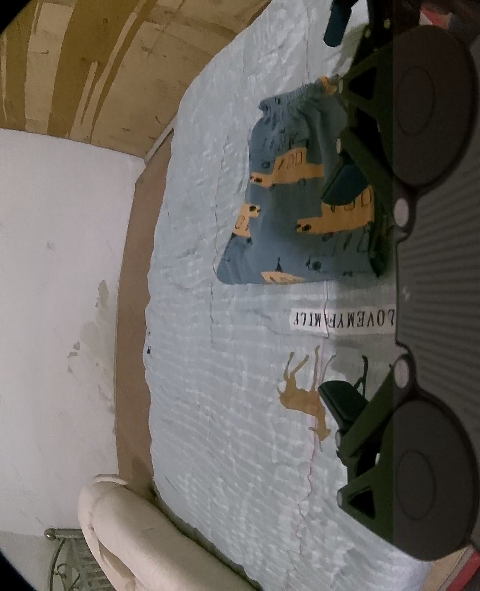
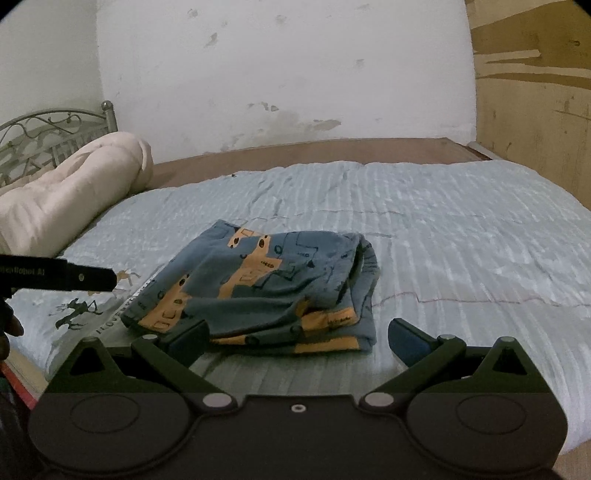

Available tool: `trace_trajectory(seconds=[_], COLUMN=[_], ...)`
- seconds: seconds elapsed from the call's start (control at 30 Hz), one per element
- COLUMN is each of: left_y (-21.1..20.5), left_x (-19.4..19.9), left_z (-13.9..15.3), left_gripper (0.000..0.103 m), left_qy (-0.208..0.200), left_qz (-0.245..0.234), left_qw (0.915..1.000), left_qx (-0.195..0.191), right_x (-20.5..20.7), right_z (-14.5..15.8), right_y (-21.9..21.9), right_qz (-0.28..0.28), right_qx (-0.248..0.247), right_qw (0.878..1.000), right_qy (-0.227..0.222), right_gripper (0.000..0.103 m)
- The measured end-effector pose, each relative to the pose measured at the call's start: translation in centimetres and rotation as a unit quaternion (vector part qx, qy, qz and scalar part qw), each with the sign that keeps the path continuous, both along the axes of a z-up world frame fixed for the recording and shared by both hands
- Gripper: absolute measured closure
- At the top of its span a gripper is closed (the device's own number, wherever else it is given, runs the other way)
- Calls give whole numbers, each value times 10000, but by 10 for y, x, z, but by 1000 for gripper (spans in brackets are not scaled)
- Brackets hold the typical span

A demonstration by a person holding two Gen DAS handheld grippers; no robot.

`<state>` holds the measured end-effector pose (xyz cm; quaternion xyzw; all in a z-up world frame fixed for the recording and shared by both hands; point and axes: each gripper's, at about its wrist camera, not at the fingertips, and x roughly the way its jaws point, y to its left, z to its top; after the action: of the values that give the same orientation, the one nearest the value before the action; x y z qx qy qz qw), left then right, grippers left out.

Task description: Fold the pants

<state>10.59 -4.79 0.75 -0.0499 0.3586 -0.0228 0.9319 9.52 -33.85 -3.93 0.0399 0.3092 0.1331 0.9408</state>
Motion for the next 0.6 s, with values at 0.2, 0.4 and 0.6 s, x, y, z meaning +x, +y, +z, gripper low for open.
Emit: trace_trajectory(seconds=[0.2, 0.4, 0.6], left_y=[8, 12, 13], left_x=[13, 28, 50], left_z=[-8, -18, -31], left_gripper=[0, 0, 0], left_qy=[108, 175, 204], left_qz=[117, 90, -307], left_qw=[9999, 9998, 9982], left_qx=[29, -40, -476], right_x=[16, 38, 75], right_z=[-1, -5, -13], right_y=[-2, -6, -15], right_qz=[29, 55, 302], right_qx=[-3, 152, 375], right_qw=[10000, 9998, 9984], right_qy=[11, 107, 302], right_gripper=[1, 1, 1])
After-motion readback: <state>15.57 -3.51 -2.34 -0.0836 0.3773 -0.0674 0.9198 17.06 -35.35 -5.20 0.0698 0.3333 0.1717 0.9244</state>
